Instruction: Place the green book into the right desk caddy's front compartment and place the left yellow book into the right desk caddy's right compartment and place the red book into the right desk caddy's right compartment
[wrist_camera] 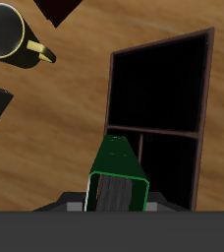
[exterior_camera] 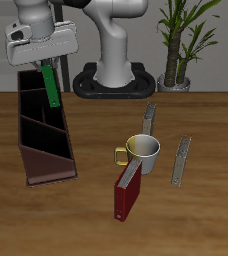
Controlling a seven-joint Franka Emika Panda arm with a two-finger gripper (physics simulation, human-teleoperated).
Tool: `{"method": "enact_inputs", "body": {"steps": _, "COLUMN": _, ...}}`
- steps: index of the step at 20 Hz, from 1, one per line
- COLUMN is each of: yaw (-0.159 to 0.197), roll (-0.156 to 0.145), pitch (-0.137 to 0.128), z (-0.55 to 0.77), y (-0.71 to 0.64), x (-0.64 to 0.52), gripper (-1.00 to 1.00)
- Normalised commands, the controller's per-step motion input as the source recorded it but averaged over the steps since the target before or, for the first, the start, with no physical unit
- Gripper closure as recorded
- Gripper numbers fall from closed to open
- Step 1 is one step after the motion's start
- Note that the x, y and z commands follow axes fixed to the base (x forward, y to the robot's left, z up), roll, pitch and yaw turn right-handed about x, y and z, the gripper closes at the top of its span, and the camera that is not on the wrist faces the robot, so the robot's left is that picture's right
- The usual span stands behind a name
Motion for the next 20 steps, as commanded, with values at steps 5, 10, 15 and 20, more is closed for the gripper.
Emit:
{"method": "enact_inputs", "body": {"steps": 5, "yaw": -0.006, "roll": 0.025, "pitch": 0.007, "z": -0.11, "y": 0.01, "x": -0.07, "gripper": 1.00}}
{"method": "enact_inputs", "body": {"steps": 10, "yaw": -0.021, "roll": -0.003, "pitch": 0.022, "z": -0.12, "y": -0.09, "x": 0.05, "gripper": 1.00}}
{"method": "enact_inputs", "body": {"steps": 15, "yaw": -0.011, "roll": 0.013, "pitch": 0.008, "z": -0.06, "y": -0.13, "x": 0.01, "gripper": 1.00}}
{"method": "enact_inputs", "body": {"steps": 20, "yaw": -0.017, "roll": -0.006, "pitch": -0.015, "z": 0.08, "y": -0.10, "x": 0.06, "gripper": 1.00}}
